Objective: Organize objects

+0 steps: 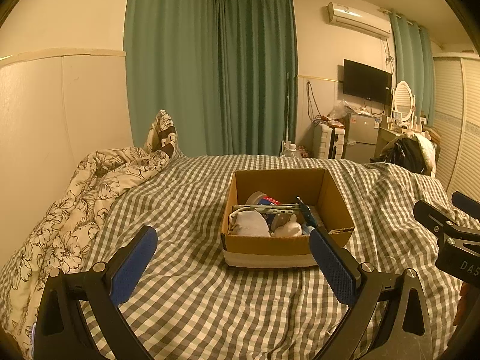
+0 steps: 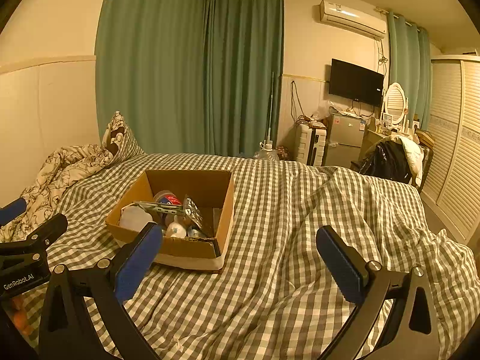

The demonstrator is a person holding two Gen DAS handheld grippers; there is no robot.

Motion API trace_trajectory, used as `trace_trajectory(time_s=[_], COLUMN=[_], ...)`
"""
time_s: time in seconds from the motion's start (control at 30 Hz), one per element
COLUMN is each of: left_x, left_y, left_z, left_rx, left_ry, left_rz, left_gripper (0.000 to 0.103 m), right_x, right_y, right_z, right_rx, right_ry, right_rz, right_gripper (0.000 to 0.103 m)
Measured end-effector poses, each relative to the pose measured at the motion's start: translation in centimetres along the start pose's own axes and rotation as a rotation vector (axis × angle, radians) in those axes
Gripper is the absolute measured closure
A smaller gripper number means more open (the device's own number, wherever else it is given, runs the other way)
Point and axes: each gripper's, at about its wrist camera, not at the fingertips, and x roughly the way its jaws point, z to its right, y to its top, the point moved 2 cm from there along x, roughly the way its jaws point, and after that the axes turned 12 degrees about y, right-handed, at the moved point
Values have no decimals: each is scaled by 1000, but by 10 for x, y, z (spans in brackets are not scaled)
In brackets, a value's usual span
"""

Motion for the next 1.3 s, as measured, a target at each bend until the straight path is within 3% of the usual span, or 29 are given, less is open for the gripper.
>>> trace_trajectory(time_s=[1.3], left_x=[-4], left_y=[0], left_z=[0], left_rx=[-1], left_ry=[13], left_rz=[7], left_gripper=[0], right_x=[3], right_y=[-5], right_z=[-3], right_rx=[-8], right_ry=[6], right_rz=[-19], right_gripper=[0])
